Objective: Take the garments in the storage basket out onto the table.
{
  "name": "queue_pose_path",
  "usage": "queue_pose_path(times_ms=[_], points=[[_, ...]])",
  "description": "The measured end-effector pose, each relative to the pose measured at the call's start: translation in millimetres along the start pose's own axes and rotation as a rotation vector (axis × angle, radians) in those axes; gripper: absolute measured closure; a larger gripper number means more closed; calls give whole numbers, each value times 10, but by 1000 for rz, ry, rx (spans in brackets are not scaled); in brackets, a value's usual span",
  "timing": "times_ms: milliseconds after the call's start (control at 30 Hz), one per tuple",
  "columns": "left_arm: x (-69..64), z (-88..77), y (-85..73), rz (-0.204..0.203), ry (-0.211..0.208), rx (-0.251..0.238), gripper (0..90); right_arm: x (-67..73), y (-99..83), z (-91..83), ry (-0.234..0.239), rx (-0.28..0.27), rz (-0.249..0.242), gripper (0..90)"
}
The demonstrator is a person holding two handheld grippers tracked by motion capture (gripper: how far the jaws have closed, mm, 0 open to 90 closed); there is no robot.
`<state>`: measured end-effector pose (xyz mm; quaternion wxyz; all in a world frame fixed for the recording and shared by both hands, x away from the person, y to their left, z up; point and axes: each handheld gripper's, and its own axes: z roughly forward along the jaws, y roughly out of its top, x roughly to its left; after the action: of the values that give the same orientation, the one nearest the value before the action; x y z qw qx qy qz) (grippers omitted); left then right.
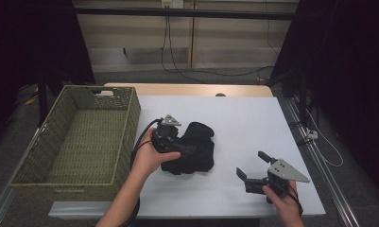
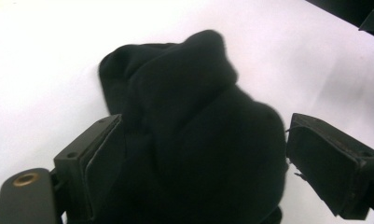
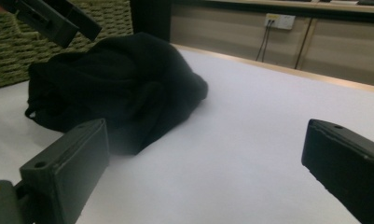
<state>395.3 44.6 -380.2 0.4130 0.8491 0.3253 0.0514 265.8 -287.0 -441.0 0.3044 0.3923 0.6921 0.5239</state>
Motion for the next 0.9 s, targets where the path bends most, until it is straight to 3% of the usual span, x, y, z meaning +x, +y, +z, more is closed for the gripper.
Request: queue_pose_path(times_ms=[167,367,500,600,633,667,867,900], points=[[36,-56,-57,-3,20,12,99,90,38,149,51,43,-9,4],[103,-93,-102,-22,78,30,83,163,80,319,86,69,-29,9],[116,-103,-120,-42,64,14,80,188,117,435,118,82,-41,6],[142,-159,-105,-26,54,26,75,229,142,529,147,110,-49,22],[139,-166,-107,-42,62,12,75,249,150,562,162,119,-46,33],[150,-179,-106,-30,69,9,75,270,160,594,175,122,-47,45],[161,-220,-111,-49,73,2,72,389,259,786,204,150,-68,90],[174,-243,-101,-28,69,13,72,399,280,817,204,156,-68,91]])
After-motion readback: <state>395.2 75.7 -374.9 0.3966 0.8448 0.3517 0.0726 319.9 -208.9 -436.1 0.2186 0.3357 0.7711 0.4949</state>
